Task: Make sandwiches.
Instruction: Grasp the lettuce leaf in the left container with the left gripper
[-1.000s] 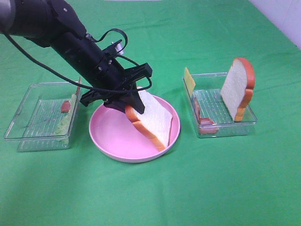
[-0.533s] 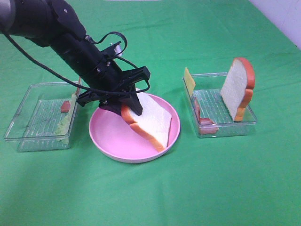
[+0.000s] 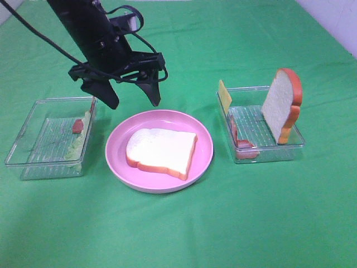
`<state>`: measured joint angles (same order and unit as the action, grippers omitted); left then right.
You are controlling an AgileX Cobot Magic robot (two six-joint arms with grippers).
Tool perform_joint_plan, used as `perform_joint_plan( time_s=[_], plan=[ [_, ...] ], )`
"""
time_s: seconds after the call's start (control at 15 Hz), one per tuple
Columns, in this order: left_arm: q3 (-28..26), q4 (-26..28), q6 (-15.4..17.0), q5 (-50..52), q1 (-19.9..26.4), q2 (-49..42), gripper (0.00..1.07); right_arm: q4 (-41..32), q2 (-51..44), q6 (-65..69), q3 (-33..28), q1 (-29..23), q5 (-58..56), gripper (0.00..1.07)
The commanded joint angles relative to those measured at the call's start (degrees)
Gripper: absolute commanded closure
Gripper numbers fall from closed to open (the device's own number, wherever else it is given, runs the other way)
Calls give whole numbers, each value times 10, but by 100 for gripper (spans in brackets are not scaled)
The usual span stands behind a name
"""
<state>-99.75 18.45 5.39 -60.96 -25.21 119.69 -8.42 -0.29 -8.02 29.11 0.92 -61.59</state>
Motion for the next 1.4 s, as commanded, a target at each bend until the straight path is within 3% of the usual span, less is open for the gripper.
perform_joint_plan(
  time_s=[0.07, 0.13, 0.2, 0.47, 0.53, 0.67, 0.93, 1.07, 1.4],
  plan=[
    [-58, -74, 56, -76, -2, -8, 26, 2, -2, -6, -1, 3, 6, 30],
    [-92, -115, 85, -123, -2, -8, 26, 2, -2, -6, -1, 3, 6, 30],
    [-108, -134, 92, -129, -2, -12, 26, 2, -2, -6, -1, 3, 6, 30],
    [-102, -184, 91, -129, 5, -56, 28, 2, -2, -6, -1, 3, 6, 30],
    [-85, -184, 92, -129, 14, -79, 28, 2, -2, -6, -1, 3, 6, 30],
    [9, -184, 108, -129, 25, -156, 29, 2, -2, -6, -1, 3, 6, 30],
    [102, -174, 119, -121, 23, -168, 29, 1, -2, -6, -1, 3, 6, 30],
    [131, -184, 126, -104, 23, -143, 30, 0, -2, -6, -1, 3, 6, 30],
    [131, -176, 124, -84, 23, -68, 30, 0, -2, -6, -1, 3, 6, 30]
  ],
)
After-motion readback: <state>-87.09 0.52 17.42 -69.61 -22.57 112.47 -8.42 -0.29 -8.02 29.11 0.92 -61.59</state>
